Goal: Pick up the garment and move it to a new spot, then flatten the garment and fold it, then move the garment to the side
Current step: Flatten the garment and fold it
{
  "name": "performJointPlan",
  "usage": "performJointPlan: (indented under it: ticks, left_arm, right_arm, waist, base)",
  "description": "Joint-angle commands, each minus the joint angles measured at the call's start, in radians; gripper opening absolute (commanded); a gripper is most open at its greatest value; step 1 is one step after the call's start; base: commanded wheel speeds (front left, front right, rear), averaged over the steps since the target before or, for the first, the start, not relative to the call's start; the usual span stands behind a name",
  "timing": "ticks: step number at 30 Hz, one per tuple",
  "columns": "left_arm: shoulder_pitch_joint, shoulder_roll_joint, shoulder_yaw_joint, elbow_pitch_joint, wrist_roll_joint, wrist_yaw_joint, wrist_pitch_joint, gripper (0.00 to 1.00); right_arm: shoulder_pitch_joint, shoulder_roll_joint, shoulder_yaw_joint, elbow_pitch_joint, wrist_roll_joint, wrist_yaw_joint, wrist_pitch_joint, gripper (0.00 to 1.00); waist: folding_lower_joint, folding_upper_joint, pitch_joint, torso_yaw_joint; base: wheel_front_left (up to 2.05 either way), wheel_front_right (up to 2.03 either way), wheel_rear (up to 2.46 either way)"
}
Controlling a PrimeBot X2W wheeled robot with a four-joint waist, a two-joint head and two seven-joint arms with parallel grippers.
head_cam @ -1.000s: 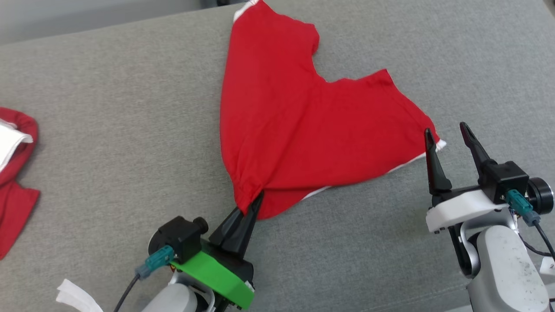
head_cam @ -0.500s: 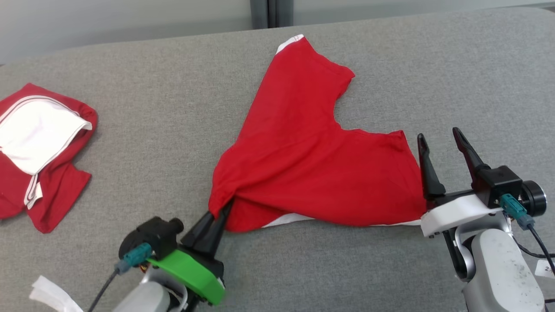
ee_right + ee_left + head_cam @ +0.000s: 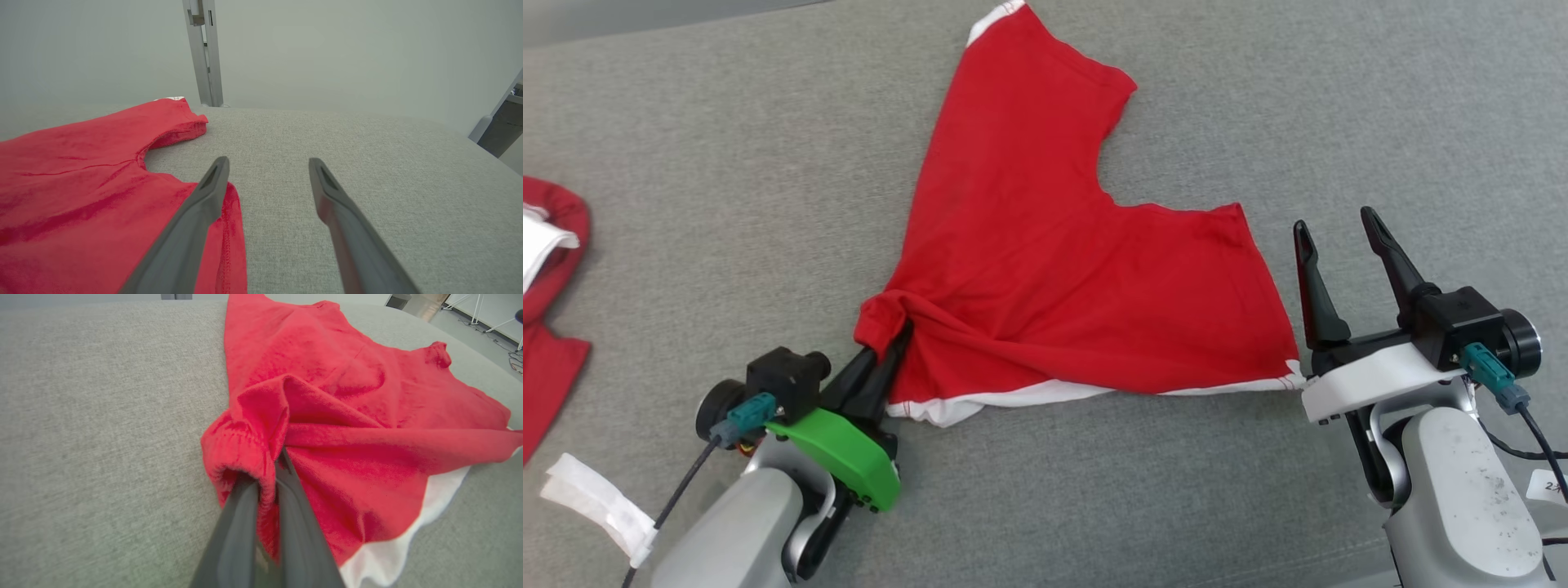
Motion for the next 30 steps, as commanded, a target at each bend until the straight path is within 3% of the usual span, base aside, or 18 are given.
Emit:
performJointPlan:
  ticks: [1,3,5,6,7,30]
  left_arm:
    - [-0.02,0.004,0.013,0.021,0.009,-0.003,0.0,0.0]
    - [-0.028,0.005,0.042,0.057,0.021,-0.001,0.0,0.0]
    - [-0.024,-0.006,0.064,0.083,0.035,-0.001,0.0,0.49]
    - [-0.024,-0.008,0.079,0.095,0.048,-0.001,0.0,0.93]
    - [-0.021,-0.01,0.091,0.105,0.055,-0.001,0.0,1.0]
    - [0.181,-0.129,0.465,0.165,0.271,-0.001,0.0,1.0]
  right_arm:
    - [-0.01,-0.003,-0.001,-0.002,0.008,-0.002,0.0,1.0]
    - [-0.007,-0.003,-0.001,-0.001,0.01,-0.002,0.0,1.0]
    - [0.0,-0.003,-0.006,-0.002,0.012,-0.002,0.0,1.0]
    - [0.007,-0.003,-0.01,-0.003,0.013,-0.002,0.0,1.0]
    - [0.013,-0.003,-0.013,-0.003,0.015,-0.002,0.0,1.0]
    - [0.117,-0.003,-0.016,0.052,0.055,-0.002,0.0,1.0]
  waist:
    - [0.0,0.0,0.024,-0.027]
    - [0.0,0.0,0.02,-0.029]
    - [0.0,0.0,0.011,-0.027]
    - [0.0,0.0,0.004,-0.024]
    - [0.0,0.0,-0.001,-0.022]
    - [0.0,0.0,-0.218,0.05]
  base:
    - [0.0,0.0,0.0]
    - [0.0,0.0,0.0]
    - [0.0,0.0,0.0]
    - [0.0,0.0,0.0]
    - [0.0,0.0,0.0]
    - [0.0,0.0,0.0]
